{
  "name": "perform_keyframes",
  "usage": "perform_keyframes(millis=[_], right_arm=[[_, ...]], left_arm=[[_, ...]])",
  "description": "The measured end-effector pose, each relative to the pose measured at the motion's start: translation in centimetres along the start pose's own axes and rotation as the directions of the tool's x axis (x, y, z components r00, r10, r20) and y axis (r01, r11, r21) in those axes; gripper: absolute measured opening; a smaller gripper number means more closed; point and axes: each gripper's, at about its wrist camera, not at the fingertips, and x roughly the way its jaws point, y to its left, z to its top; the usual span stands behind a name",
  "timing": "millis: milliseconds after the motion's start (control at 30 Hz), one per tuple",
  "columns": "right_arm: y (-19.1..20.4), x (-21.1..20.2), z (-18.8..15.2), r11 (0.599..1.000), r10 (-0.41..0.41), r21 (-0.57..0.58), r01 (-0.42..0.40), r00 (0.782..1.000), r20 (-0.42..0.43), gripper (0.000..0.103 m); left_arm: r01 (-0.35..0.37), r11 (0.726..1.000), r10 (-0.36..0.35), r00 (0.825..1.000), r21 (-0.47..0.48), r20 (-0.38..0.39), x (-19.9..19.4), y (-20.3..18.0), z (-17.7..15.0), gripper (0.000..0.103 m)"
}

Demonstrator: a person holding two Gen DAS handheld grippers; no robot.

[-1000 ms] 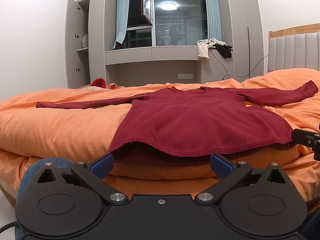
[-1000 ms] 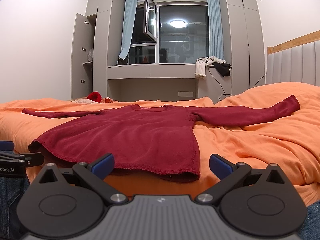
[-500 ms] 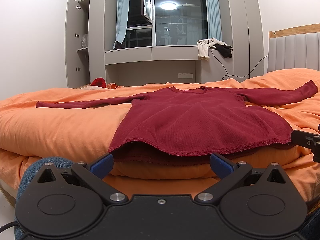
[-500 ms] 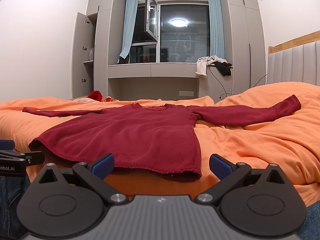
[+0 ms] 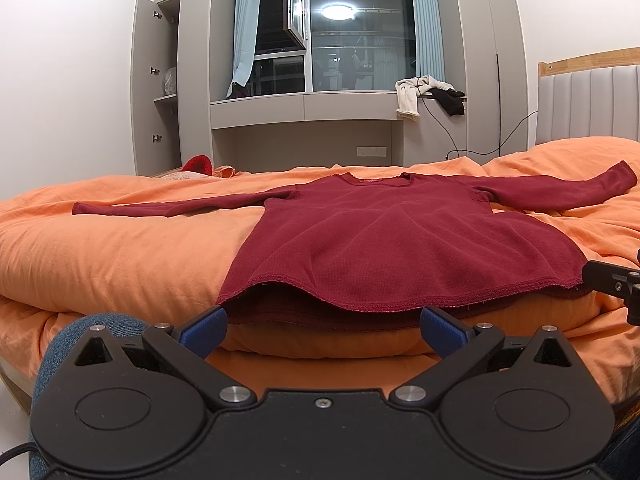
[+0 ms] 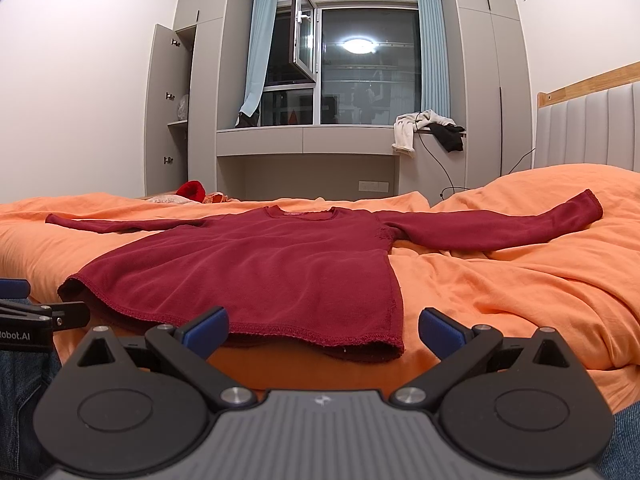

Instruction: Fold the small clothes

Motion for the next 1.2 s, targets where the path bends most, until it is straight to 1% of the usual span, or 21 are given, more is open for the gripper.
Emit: perform_keyframes(millis=[433, 500, 633, 667, 733, 800, 900, 967, 1067, 1200], right_arm=[[0.1, 0.0, 0.0, 1.0, 0.003, -0.001, -0.003, 1.0, -0.001, 0.103], [0.3, 0.2, 0.1, 1.0, 0.011, 0.006, -0.011, 1.0, -0.007, 0.103], [-0.5, 0.7, 1.4, 0.995, 0.068, 0.076, -0.065, 0.997, -0.039, 0.103], [-0.8, 0.9, 1.9, 0.993, 0.076, 0.092, -0.072, 0.996, -0.048, 0.103], [-1.3, 1.5, 3.2, 0.992, 0.08, 0.106, -0.073, 0.994, -0.068, 0.103], [-2.0, 2.1, 4.6, 0.995, 0.061, 0.086, -0.055, 0.996, -0.071, 0.103], [-3.2, 3.2, 6.9, 0.998, 0.031, 0.053, -0.028, 0.998, -0.063, 0.103], [-4.2, 4.2, 8.4, 0.999, 0.027, 0.042, -0.024, 0.998, -0.065, 0.103], [-5.9, 5.5, 10.1, 0.999, 0.009, 0.046, -0.006, 0.998, -0.057, 0.103], [-7.7, 8.1, 11.8, 0.998, -0.057, 0.034, 0.06, 0.996, -0.069, 0.103]], left_arm=[[-0.002, 1.0, 0.002, 1.0, 0.01, -0.007, 0.5, 0.2, -0.7, 0.103], [0.001, 1.0, -0.001, 1.0, 0.013, -0.015, 0.5, 0.2, -0.4, 0.103], [0.009, 1.0, -0.01, 1.0, -0.005, -0.021, 1.2, -0.1, 1.3, 0.103], [0.006, 1.0, -0.006, 1.0, -0.004, -0.015, 1.3, -0.1, 1.8, 0.103], [-0.005, 1.0, 0.005, 1.0, 0.001, 0.019, 1.7, -0.4, 3.2, 0.103], [-0.023, 1.0, 0.023, 0.998, 0.006, 0.057, 2.3, -0.7, 4.9, 0.103], [-0.065, 0.998, 0.065, 0.994, 0.006, 0.089, 3.6, -1.1, 7.4, 0.103], [-0.093, 0.996, 0.093, 0.992, -0.001, 0.085, 5.1, -1.3, 9.0, 0.103], [-0.114, 0.993, 0.115, 0.991, -0.01, 0.071, 7.7, -1.7, 11.4, 0.103], [-0.128, 0.992, 0.128, 0.99, -0.011, 0.062, 11.1, -2.0, 13.9, 0.103]])
